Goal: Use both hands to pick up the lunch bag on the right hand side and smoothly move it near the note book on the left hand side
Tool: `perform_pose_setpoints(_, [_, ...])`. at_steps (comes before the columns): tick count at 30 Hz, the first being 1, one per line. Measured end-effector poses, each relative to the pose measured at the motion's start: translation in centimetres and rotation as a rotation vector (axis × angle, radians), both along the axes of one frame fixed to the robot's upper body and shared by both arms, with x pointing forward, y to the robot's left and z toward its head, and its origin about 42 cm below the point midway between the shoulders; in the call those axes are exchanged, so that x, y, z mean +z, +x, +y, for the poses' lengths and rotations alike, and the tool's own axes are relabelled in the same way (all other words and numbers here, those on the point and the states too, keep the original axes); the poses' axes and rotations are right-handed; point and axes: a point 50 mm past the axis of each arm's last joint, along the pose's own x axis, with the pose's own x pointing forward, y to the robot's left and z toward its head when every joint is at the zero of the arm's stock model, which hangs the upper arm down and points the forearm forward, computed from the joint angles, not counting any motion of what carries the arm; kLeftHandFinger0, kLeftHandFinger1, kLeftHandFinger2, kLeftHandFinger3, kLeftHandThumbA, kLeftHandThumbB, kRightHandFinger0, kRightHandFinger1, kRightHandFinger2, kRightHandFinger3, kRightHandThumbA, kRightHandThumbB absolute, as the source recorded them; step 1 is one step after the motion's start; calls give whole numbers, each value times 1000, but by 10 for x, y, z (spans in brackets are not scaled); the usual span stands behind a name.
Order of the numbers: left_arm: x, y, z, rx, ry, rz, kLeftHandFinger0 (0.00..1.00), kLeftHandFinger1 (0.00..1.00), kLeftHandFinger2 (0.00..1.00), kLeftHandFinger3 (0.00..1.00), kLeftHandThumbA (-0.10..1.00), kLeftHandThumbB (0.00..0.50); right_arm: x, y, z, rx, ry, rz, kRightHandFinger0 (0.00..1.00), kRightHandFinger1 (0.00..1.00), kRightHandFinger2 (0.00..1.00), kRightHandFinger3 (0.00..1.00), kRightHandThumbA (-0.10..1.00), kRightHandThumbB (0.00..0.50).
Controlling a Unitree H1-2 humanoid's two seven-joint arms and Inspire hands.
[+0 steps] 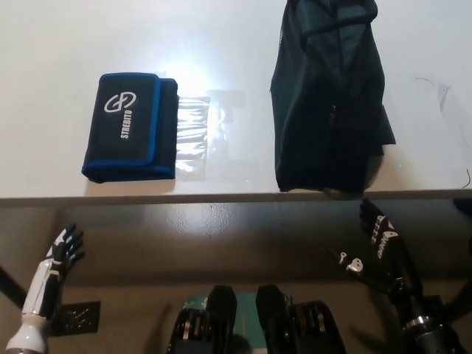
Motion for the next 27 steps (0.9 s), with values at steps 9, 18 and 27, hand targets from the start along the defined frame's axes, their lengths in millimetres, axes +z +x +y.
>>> perform_pose_setpoints(9, [46, -9, -10, -123, 74, -168, 1000, 1000, 1000, 1000, 1000, 324, 20, -31, -12, 15, -28, -114, 1000, 1000, 1000, 1000, 1000, 280])
perform_pose_setpoints(18, [92, -29, -31, -212, 88, -333, 1000, 1000, 1000, 1000, 1000, 313, 50, -51, -13, -12, -19, -256, 1000, 1000, 1000, 1000, 1000, 191])
perform_pose_setpoints(27, [133, -20, -48, -257, 88, -475, 1000, 1000, 1000, 1000, 1000, 306, 77, -49, -24, -68, -14, -355, 1000, 1000, 1000, 1000, 1000, 165])
